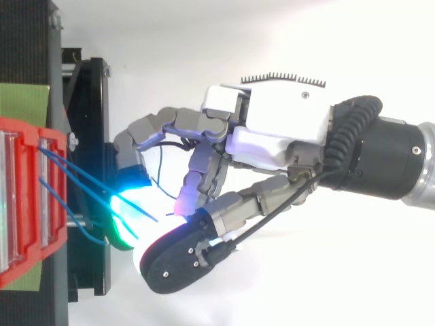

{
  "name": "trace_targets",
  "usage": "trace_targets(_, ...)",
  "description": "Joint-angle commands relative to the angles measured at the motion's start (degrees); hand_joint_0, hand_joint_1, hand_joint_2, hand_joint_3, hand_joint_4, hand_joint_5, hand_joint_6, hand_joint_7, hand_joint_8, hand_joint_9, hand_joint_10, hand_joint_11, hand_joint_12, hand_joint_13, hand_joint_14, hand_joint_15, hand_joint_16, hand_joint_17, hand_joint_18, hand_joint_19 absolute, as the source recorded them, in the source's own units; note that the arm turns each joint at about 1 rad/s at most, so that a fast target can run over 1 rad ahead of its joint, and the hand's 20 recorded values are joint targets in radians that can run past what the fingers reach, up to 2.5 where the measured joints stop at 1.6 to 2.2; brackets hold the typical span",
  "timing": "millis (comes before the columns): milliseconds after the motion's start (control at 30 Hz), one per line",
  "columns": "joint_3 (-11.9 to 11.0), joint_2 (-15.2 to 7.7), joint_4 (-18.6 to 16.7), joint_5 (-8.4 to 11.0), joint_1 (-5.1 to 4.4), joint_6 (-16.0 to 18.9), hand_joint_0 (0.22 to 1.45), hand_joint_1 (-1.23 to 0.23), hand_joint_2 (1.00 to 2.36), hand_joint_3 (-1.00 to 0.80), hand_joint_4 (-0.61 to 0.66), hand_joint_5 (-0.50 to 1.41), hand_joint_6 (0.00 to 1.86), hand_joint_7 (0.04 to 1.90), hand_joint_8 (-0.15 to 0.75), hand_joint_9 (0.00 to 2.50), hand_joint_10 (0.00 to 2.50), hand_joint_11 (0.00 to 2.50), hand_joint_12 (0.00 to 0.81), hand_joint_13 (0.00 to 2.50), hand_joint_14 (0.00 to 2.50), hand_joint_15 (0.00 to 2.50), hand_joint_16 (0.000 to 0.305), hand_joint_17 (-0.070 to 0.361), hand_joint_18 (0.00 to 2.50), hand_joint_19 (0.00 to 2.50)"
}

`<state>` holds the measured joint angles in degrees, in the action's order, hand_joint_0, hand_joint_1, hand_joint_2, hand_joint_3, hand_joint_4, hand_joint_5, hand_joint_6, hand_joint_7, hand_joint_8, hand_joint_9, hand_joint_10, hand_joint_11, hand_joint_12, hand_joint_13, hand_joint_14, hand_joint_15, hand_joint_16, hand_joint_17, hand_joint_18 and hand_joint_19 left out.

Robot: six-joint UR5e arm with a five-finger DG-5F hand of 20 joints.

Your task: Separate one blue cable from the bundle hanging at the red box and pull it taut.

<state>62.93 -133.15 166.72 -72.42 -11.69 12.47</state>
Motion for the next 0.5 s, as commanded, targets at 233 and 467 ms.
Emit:
trace_targets(233,1.32,0.0,-0.52,-0.09,-0.09,0.62,0.65,-1.0,1.0,-0.5,-0.06,-0.11,0.93,1.23,0.281,1.35,0.01,1.45,0.317,1.41,0.03,1.34,0.045,0.102,0.96,0.77)
trace_targets(467,1.32,0.0,-0.52,0.0,-0.09,1.33,0.47,-0.93,1.0,-0.5,-0.13,-0.06,0.87,1.11,0.297,1.43,0.02,1.25,0.349,1.46,0.02,1.33,0.051,0.114,1.01,0.76)
